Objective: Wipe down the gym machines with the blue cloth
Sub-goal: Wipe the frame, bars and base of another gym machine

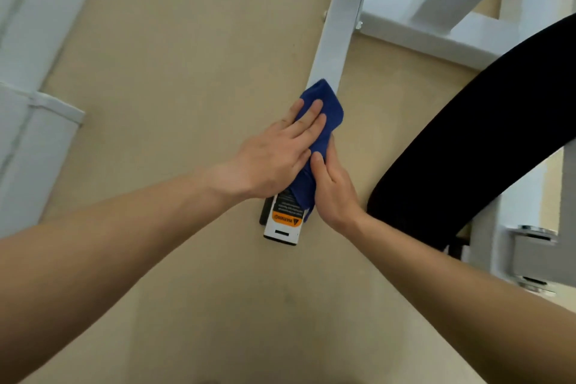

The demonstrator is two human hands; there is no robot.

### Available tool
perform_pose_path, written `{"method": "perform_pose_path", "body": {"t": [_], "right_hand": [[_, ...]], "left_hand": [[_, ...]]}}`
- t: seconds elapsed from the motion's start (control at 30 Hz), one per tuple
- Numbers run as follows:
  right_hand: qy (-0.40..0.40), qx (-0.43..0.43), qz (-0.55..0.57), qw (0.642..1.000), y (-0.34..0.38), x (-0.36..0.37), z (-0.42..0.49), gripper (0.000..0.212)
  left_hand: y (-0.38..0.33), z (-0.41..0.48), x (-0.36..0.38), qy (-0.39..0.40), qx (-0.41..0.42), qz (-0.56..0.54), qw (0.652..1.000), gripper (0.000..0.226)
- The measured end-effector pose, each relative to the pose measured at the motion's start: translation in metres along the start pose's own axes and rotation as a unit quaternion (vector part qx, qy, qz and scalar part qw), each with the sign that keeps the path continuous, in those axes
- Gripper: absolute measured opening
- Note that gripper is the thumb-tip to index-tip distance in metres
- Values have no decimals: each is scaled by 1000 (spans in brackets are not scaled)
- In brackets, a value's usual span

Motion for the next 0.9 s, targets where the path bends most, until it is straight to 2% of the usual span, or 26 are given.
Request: {"method": "perform_pose_path", "body": {"t": [0.17,0.4,0.57,0.7,0.77,0.83,0.9], "right_hand": [[33,5,-30,999,1,17,-56,58],[91,11,-47,995,-3,33,-110,62],[45,34,-50,997,6,16,-57,62],[15,22,-43,999,13,-11,3,53],[-11,35,-79,996,16,-24,19,43],[-48,59,-83,994,17,-33,27,34],[-71,97,-34,992,19,-41,32,43]], "left_hand": [[-18,-51,17,16,13,34,999,56],[-32,-109,45,-7,40,32,999,56],[-14,-68,26,-16,36,75,996,56],[1,-5,-5,-8,-22,24,999,64],[6,13,-22,-28,-50,-14,998,67],[8,23,-33,-68,-78,-47,994,59],[7,26,-37,-120,-113,-98,981,49]]}}
Point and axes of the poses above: each hand's wrist, its own z-axis towards the middle knuckle, its own x-axis out of the palm, y = z × x, the point moved 2 cm from there along z, towards the middle knuckle, and after that the axes turned 1 degree about x, right-handed, at the moved point
